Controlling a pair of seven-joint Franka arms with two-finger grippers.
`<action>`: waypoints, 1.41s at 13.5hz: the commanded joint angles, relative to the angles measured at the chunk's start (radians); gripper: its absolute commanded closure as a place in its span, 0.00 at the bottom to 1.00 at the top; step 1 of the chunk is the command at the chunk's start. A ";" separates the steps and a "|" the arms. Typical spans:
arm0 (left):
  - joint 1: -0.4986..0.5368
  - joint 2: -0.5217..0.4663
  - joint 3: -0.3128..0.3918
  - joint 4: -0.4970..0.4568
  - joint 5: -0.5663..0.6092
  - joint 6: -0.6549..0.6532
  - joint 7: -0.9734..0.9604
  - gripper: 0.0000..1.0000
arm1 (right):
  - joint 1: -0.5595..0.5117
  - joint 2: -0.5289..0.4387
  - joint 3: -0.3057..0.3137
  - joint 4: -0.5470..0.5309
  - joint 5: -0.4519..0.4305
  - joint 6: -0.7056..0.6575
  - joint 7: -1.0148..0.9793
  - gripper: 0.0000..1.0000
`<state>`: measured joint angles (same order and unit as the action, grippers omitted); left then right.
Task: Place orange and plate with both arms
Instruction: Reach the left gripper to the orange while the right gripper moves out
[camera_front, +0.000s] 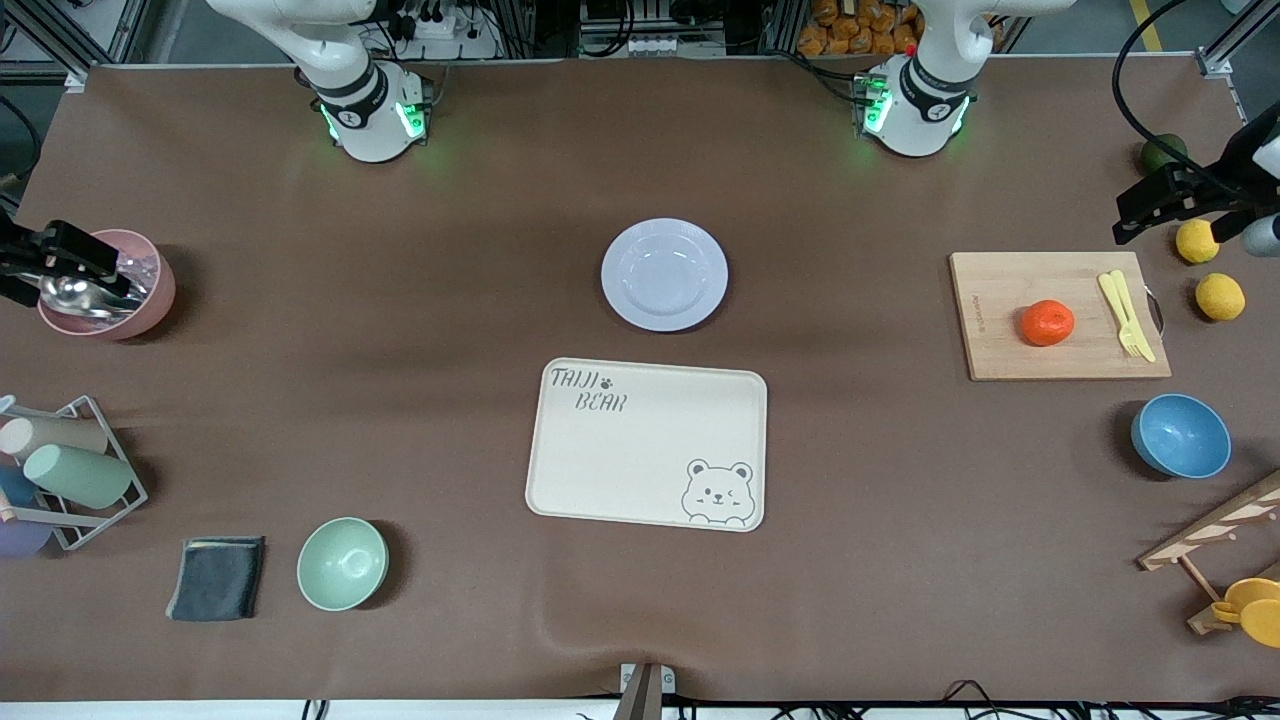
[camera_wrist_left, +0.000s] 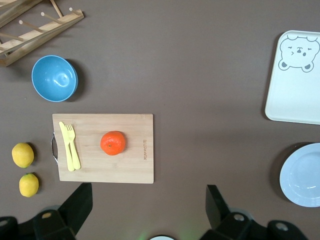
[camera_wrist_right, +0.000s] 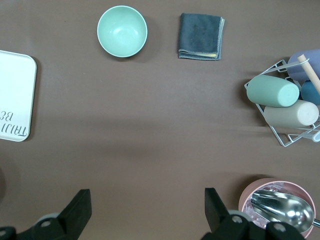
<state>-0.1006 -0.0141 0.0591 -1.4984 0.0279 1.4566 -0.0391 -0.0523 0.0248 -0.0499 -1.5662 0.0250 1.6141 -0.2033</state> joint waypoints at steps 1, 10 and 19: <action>0.006 0.005 -0.001 0.023 -0.006 -0.019 0.010 0.00 | -0.009 0.007 0.004 0.012 -0.002 -0.011 -0.008 0.00; 0.064 0.039 0.004 -0.086 0.013 0.017 0.038 0.00 | 0.020 0.032 0.008 0.011 0.024 -0.014 0.004 0.00; 0.170 -0.060 -0.005 -0.696 0.084 0.563 0.042 0.00 | 0.074 0.073 0.008 -0.012 0.163 -0.100 0.079 0.00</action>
<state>0.0397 -0.0181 0.0641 -2.0567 0.0891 1.9163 -0.0135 0.0234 0.0869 -0.0371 -1.5787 0.1153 1.5447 -0.1411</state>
